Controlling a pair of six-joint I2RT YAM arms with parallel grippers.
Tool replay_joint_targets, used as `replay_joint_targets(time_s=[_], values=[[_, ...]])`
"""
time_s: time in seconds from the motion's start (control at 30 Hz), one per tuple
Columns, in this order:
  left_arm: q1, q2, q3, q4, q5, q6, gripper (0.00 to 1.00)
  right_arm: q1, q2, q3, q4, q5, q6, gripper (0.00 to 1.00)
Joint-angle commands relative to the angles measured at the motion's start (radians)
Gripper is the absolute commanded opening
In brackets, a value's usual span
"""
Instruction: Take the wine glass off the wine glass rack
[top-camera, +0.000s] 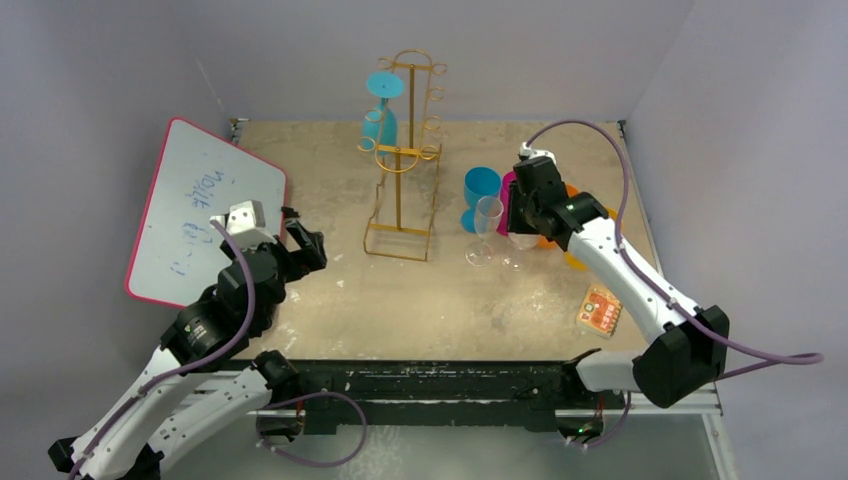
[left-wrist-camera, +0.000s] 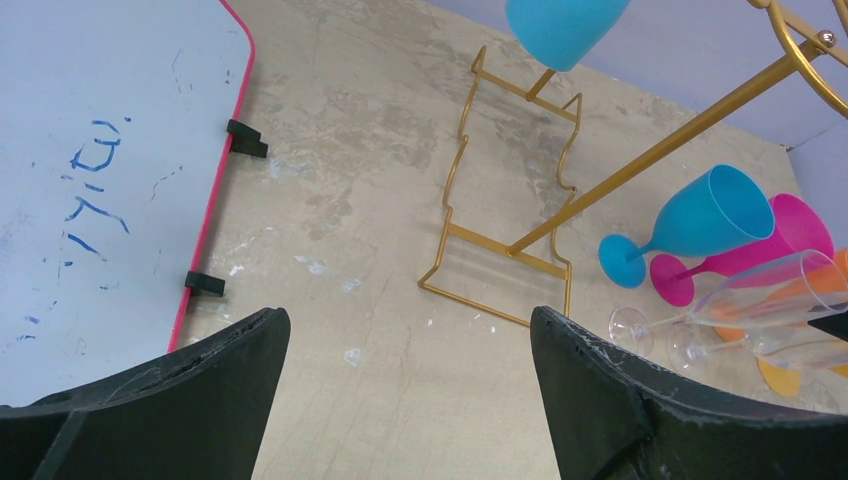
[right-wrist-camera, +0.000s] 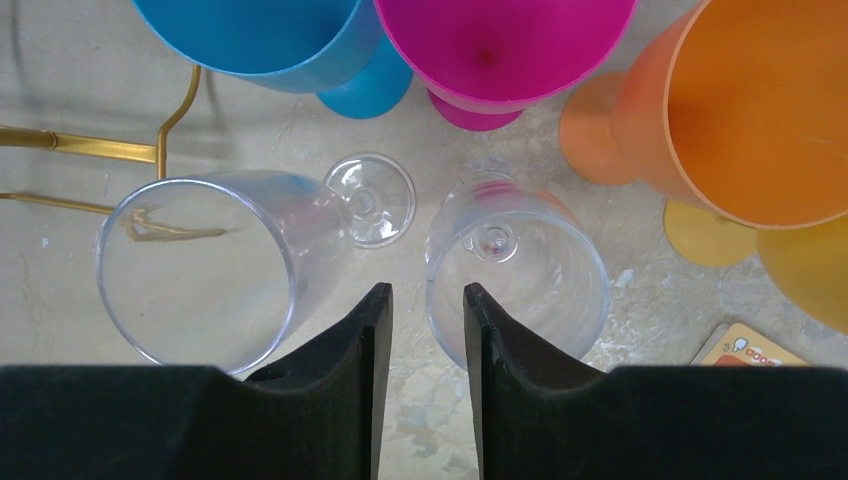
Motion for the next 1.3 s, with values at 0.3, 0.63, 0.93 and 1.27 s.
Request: replay_joint_targets(time_s=[0.3, 0.63, 0.93, 1.27], values=[[0.002, 0.026, 0.042, 0.044, 0.039, 0.013, 0.90, -0.004, -0.053, 0.069, -0.031, 0.060, -0.004, 0.37], [0.002, 0.064, 0.072, 0.080, -0.073, -0.008, 0.91, -0.004, -0.182, 0.058, 0.021, -0.001, 0.006, 0.43], [0.002, 0.260, 0.222, -0.088, -0.214, -0.149, 0.91, -0.005, -0.489, -0.171, 0.273, -0.224, 0.110, 0.59], [0.003, 0.233, 0.273, -0.050, -0.187, -0.077, 0.94, -0.004, -0.718, -0.376, 0.437, -0.485, 0.252, 1.00]])
